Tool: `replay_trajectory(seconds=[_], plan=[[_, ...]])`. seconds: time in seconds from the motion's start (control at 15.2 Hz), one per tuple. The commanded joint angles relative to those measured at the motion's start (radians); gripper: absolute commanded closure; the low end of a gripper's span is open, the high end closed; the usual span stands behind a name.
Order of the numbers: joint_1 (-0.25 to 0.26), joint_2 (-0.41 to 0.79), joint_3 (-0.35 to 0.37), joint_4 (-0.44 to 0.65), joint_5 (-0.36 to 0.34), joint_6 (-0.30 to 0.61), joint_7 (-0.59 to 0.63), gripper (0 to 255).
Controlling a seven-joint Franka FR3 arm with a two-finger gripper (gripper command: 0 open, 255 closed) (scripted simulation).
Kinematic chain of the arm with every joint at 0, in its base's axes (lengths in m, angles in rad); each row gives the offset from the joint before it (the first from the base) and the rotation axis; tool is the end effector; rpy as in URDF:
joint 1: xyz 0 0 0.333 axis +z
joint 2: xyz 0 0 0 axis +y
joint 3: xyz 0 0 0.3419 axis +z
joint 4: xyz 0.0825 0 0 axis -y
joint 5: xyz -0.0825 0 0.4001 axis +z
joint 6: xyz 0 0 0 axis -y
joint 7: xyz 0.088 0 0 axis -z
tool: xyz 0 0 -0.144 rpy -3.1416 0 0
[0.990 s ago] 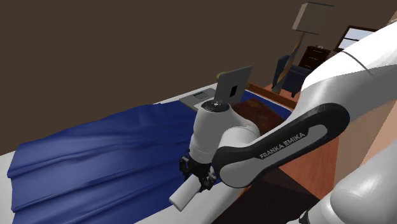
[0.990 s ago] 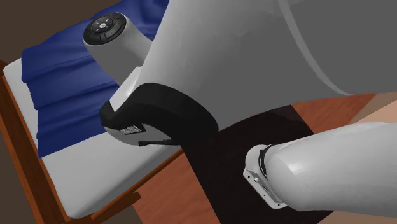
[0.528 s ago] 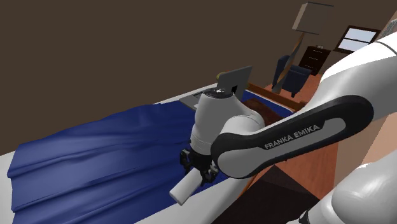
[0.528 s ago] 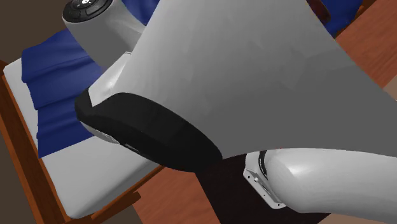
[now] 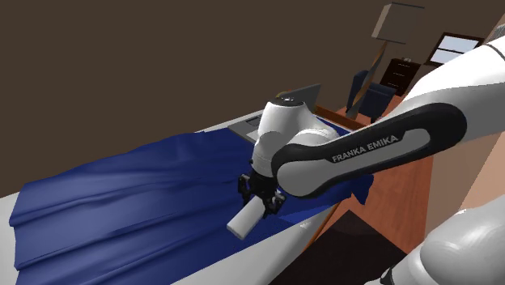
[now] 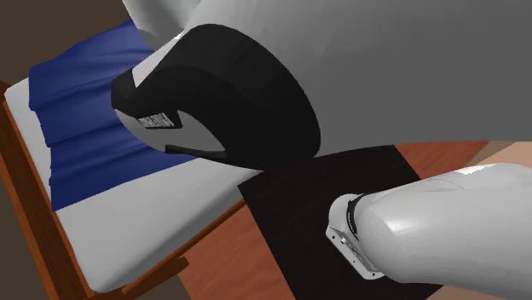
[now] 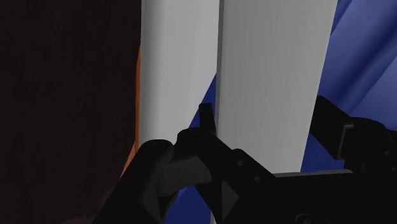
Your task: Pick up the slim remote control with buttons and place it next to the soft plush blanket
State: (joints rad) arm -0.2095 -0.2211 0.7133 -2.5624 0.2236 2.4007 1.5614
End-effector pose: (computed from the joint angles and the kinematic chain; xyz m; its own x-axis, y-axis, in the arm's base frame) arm 0.3919 0.2131 0.3030 0.3313 -0.9435 -0.0091 -0.9434 -0.3311 -0.0178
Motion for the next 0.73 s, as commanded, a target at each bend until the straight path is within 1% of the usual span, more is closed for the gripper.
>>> replay_trajectory(seconds=[0.0, 0.33, 0.66], plan=[[-0.028, 0.011, -0.034, 0.007, -0.018, -0.001, -0.050, 255], [-0.102, 0.059, -0.110, 0.040, -0.073, 0.000, -0.156, 255], [-0.175, 0.130, -0.177, 0.103, -0.137, -0.006, -0.244, 255]])
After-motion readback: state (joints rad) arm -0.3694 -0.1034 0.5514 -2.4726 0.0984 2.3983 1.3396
